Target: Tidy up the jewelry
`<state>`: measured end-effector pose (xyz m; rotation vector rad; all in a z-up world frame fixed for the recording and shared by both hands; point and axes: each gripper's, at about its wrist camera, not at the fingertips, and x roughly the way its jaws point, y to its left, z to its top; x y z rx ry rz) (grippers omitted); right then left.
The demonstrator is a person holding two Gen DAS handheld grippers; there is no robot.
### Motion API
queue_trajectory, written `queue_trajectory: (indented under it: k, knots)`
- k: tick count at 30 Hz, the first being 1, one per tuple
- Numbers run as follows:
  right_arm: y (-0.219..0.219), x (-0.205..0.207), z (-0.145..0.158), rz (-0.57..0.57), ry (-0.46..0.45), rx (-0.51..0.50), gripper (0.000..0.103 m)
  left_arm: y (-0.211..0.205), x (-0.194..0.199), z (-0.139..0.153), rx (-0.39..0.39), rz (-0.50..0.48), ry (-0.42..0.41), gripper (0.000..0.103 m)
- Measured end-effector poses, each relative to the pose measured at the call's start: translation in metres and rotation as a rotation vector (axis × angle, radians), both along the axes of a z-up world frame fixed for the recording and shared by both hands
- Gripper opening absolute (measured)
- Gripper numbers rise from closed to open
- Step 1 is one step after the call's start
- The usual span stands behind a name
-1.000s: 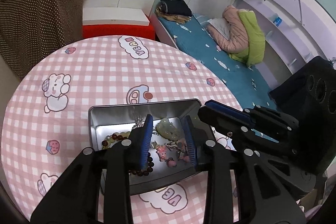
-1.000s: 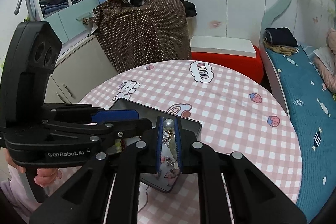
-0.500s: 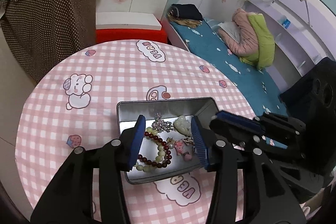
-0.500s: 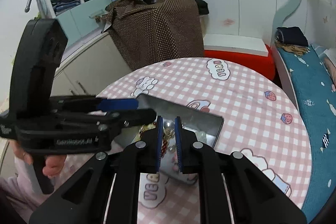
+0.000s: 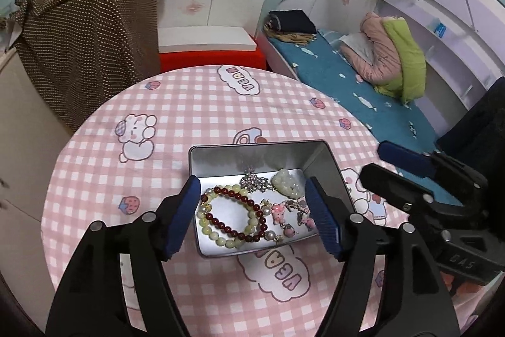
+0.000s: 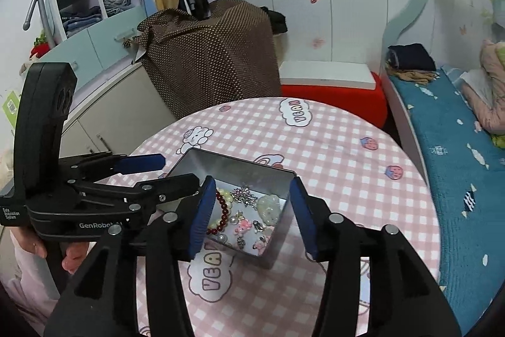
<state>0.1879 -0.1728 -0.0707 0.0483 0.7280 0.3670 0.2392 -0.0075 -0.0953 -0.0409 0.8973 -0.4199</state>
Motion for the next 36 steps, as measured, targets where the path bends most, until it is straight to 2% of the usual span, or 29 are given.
queue_trajectory:
  k: [4, 11, 17, 29, 36]
  knots:
    - [-0.001, -0.012, 0.008, -0.022, -0.025, -0.016, 0.055, 0.000, -0.014, 0.008, 0.036, 0.030, -0.035, 0.074]
    - [-0.001, -0.046, 0.031, -0.061, -0.128, -0.047, 0.080, -0.001, -0.044, 0.028, 0.070, 0.063, -0.109, 0.079]
    - [-0.001, -0.074, 0.050, -0.117, -0.213, -0.075, 0.093, 0.000, -0.072, 0.048, 0.084, 0.099, -0.175, 0.081]
    - [-0.002, -0.118, 0.078, -0.241, -0.347, -0.084, 0.095, 0.008, -0.127, 0.094, 0.108, 0.177, -0.341, 0.087]
    - [-0.005, -0.143, 0.091, -0.312, -0.433, -0.074, 0.095, 0.012, -0.155, 0.114, 0.086, 0.182, -0.418, 0.089]
